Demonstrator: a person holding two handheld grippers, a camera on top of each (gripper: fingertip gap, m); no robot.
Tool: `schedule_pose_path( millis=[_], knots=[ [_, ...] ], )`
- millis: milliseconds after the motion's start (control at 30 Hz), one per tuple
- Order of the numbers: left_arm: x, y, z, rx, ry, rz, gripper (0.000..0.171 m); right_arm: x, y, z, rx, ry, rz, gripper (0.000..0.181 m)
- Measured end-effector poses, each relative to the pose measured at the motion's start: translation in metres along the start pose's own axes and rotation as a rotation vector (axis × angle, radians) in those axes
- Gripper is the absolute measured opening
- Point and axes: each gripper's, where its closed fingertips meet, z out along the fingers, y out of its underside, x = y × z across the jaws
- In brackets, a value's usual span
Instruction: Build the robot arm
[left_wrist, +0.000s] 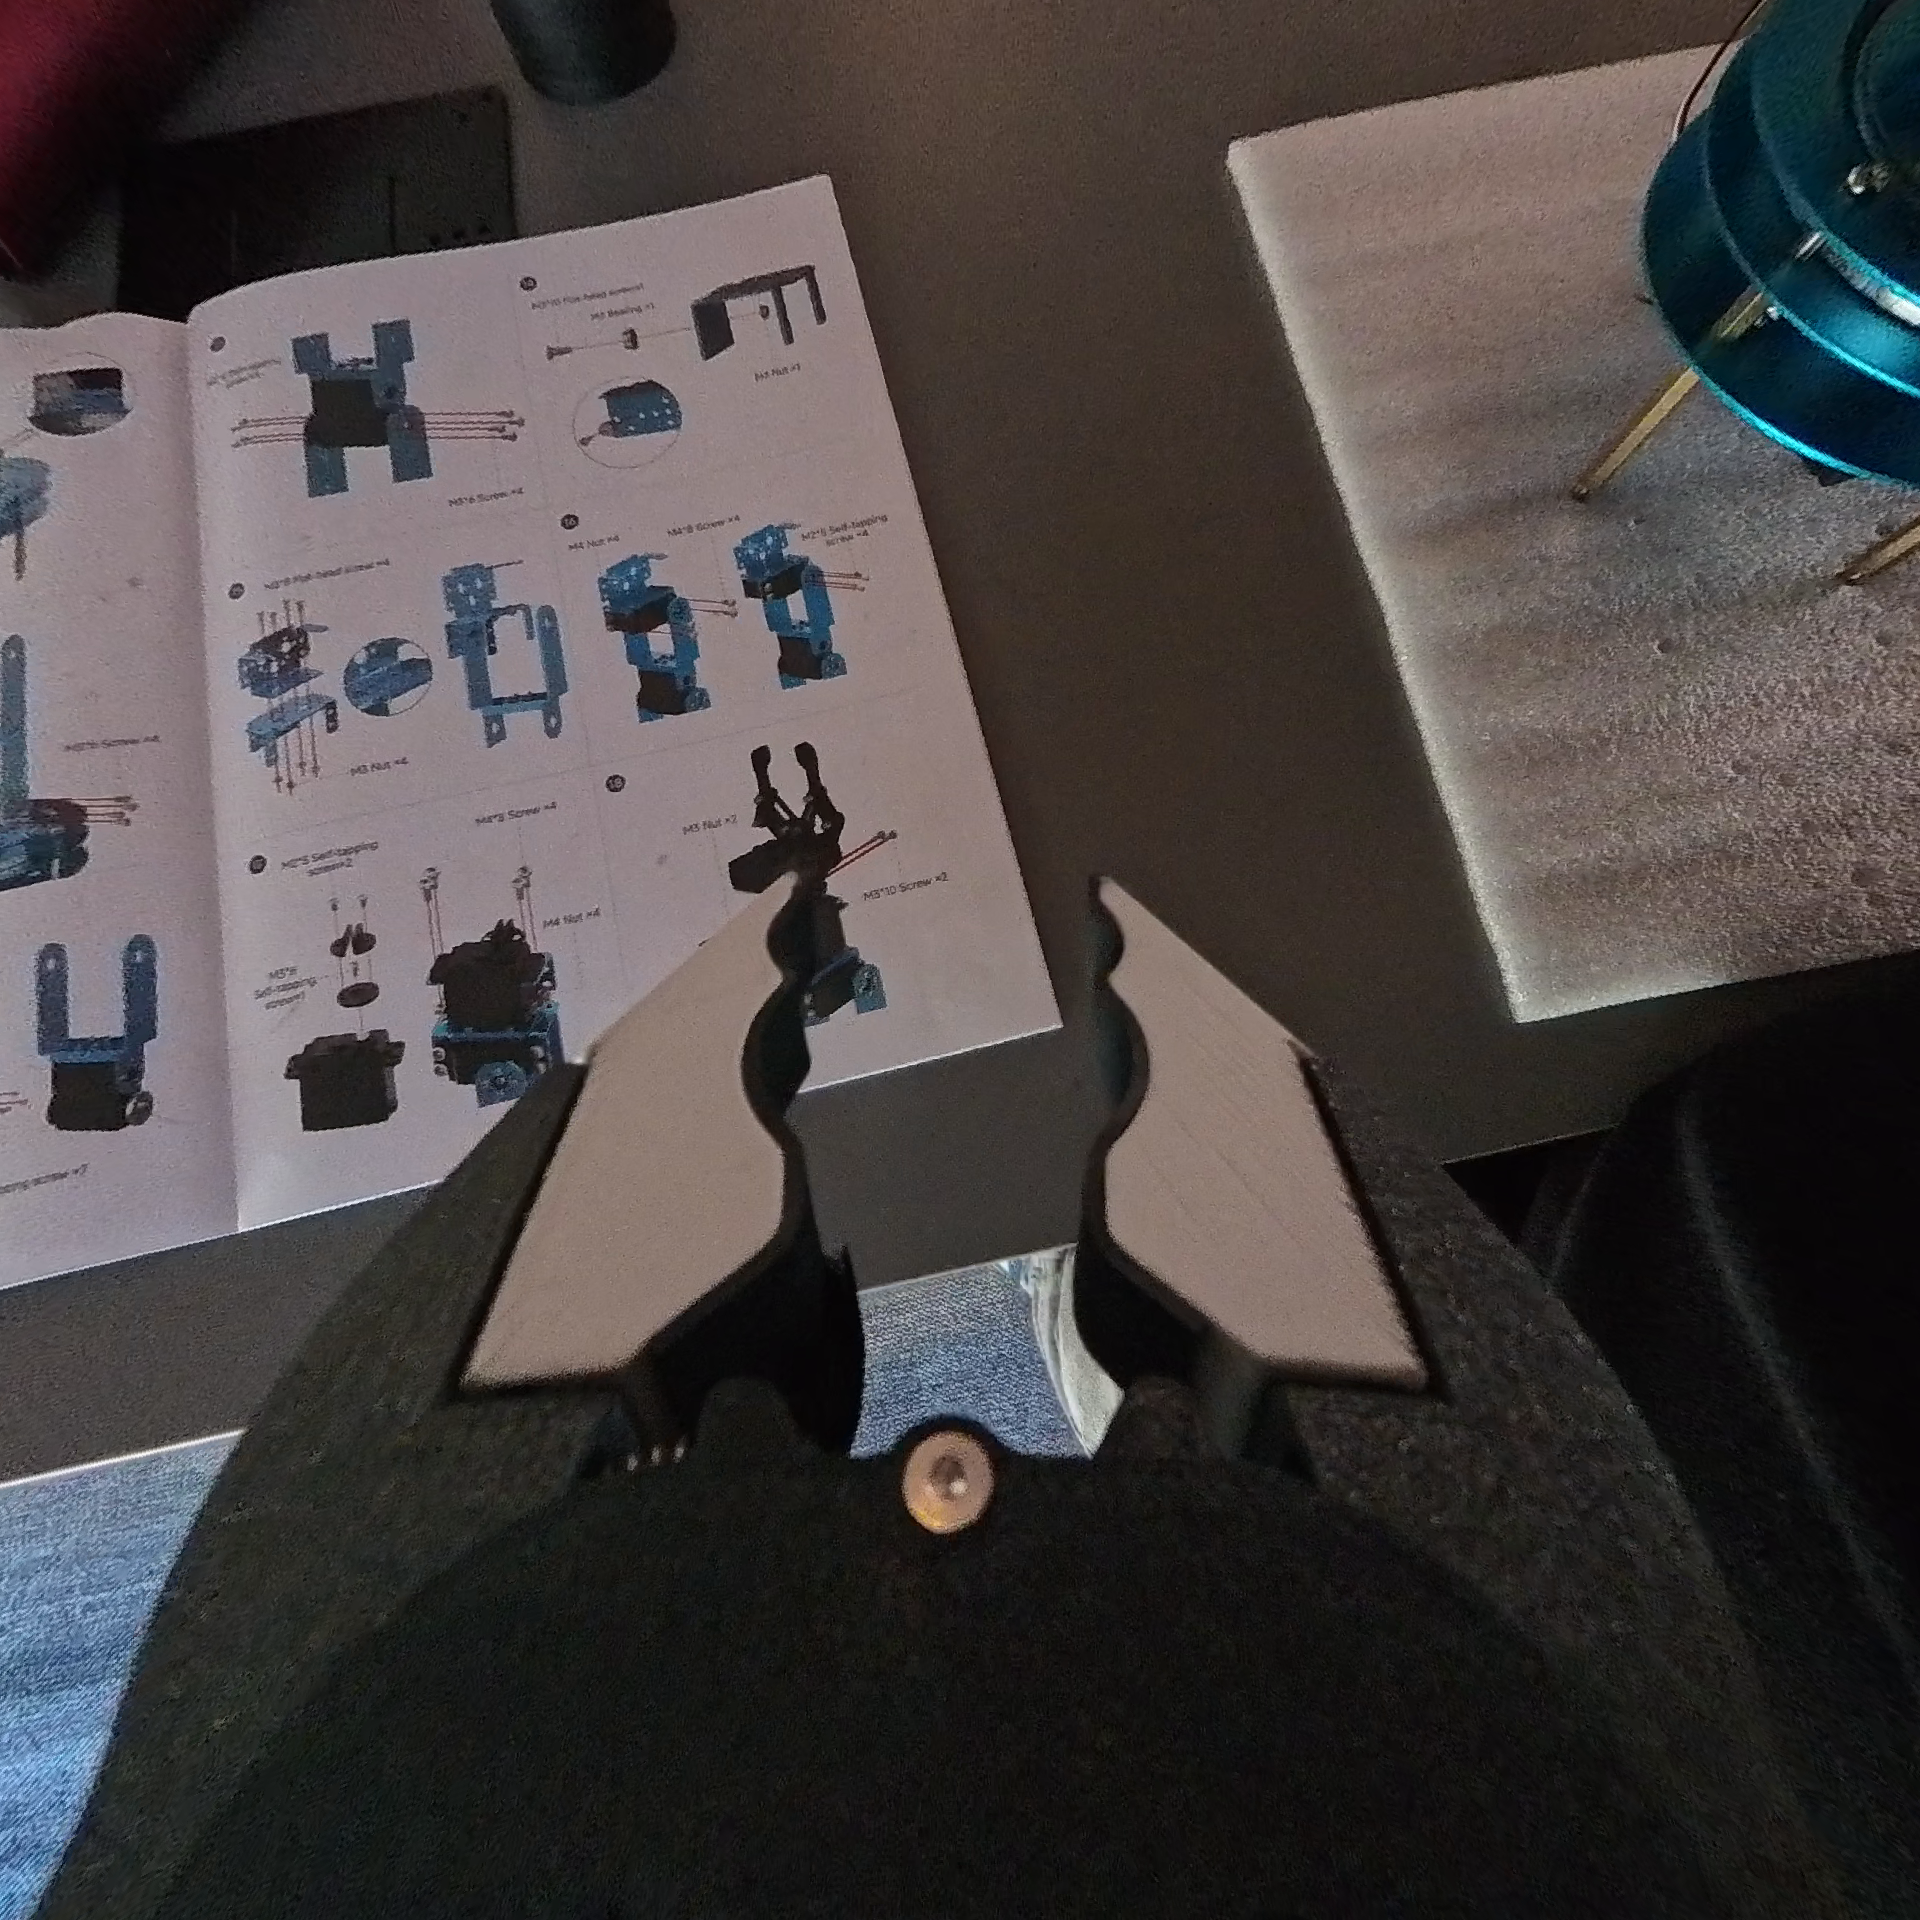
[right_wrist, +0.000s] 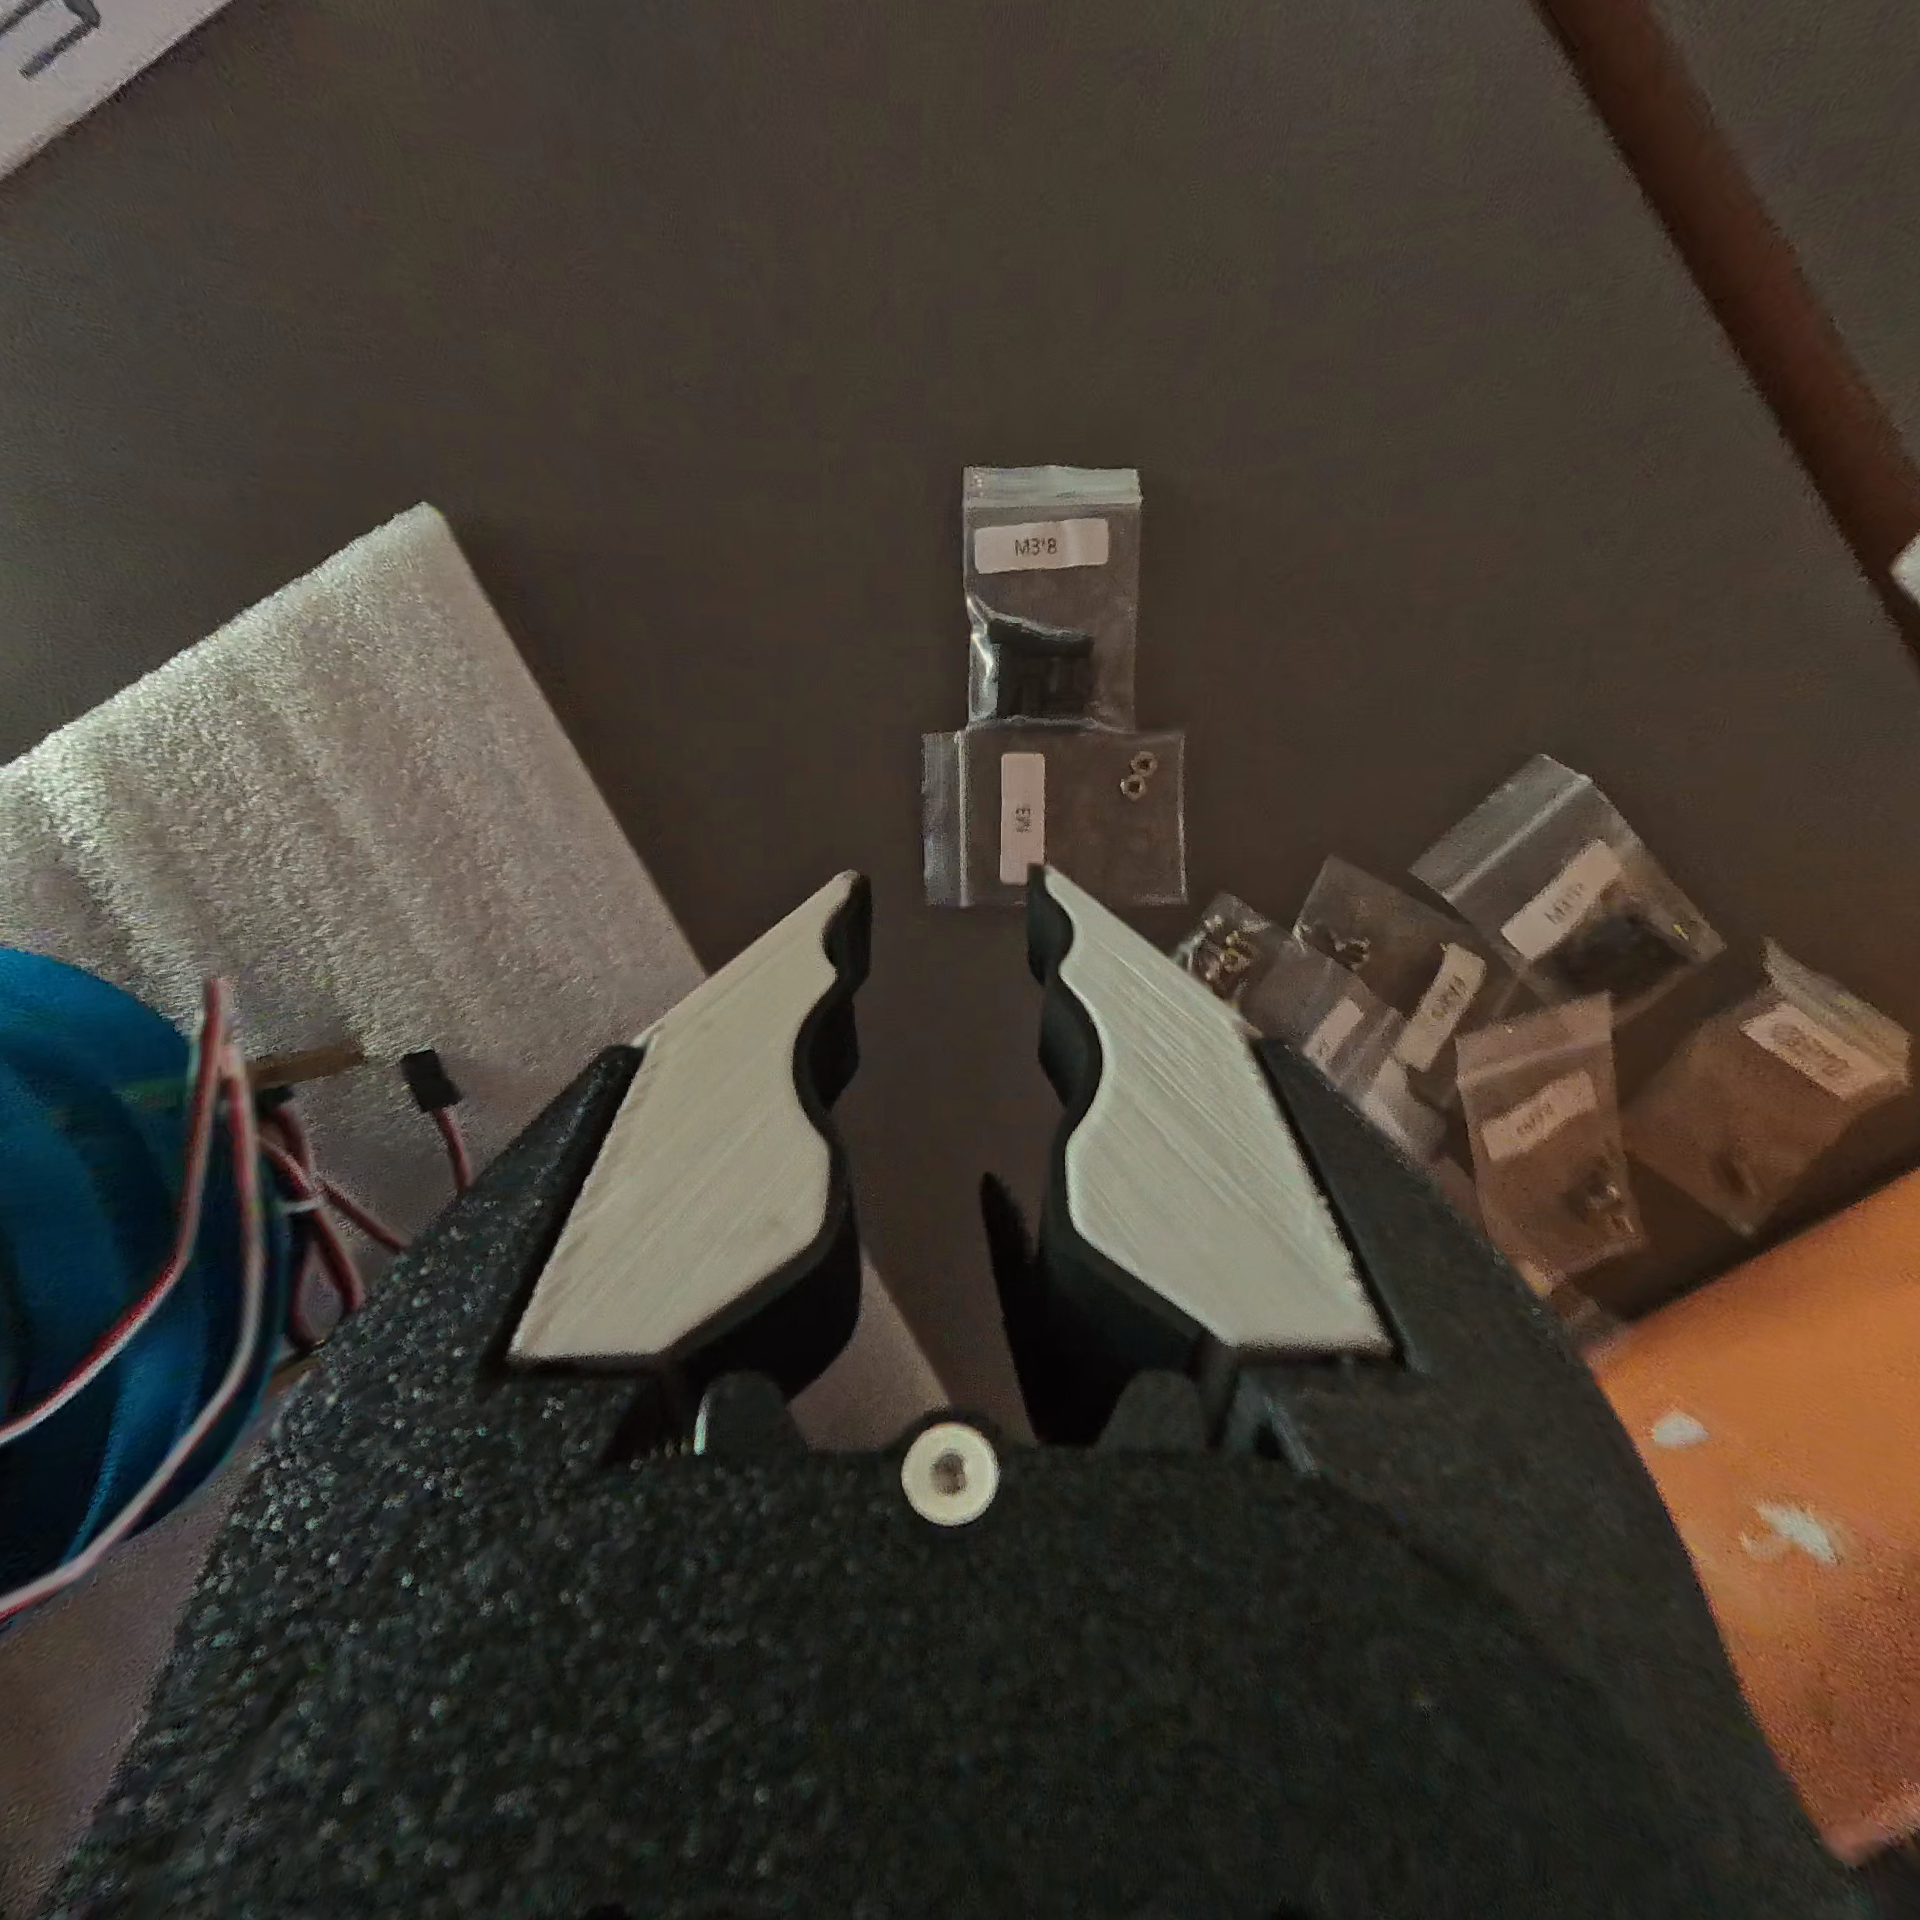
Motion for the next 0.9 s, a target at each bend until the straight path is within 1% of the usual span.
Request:
schedule_pose_path(
  millis=[100, 167, 200, 233, 300, 433, 500, 533, 733, 833, 900],
  knots=[
    [-0.003, 0.0, -0.001, -0.011, -0.021, -0.013, 0.05, 0.0, 0.004, 0.018, -0.021, -0.038, -0.018, 0.025],
    [-0.002, -0.001, 0.001, -0.018, -0.022, -0.019, 0.05, 0.001, 0.007, 0.026, -0.03, -0.045, -0.03, 0.023],
    [-0.002, -0.002, 0.002, -0.02, -0.022, -0.016, 0.051, 0.001, 0.008, 0.029, -0.035, -0.053, -0.032, 0.026],
    [-0.002, -0.003, 0.002, -0.022, -0.023, -0.009, 0.051, 0.001, 0.009, 0.032, -0.038, -0.062, -0.029, 0.023],
    [-0.002, -0.005, 0.004, -0.027, -0.032, 0.012, 0.05, 0.002, 0.01, 0.036, -0.038, -0.064, -0.031, 0.023],
    [-0.001, -0.005, 0.007, -0.038, -0.04, 0.03, 0.051, 0.003, 0.01, 0.036, -0.015, -0.035, -0.088, 0.016],
    [-0.001, -0.005, 0.008, -0.033, -0.04, 0.029, 0.05, 0.001, 0.011, 0.036, -0.002, -0.046, -0.083, 0.01],
    [-0.001, -0.006, 0.008, -0.03, -0.042, 0.03, 0.05, -0.001, 0.012, 0.036, 0.002, -0.051, -0.08, 0.001],
    [-0.005, -0.009, 0.006, -0.011, -0.05, 0.033, 0.05, -0.001, 0.014, 0.03, 0.041, -0.005, -0.059, 0.001],
    [-0.009, -0.01, 0.003, -0.002, -0.052, 0.039, 0.05, -0.004, 0.009, 0.012, 0.098, -0.034, 0.0, 0.001],
    [-0.011, -0.011, 0.001, 0.009, -0.05, 0.042, 0.05, -0.005, 0.002, -0.007, 0.155, -0.036, 0.046, 0.001]
  ],
)
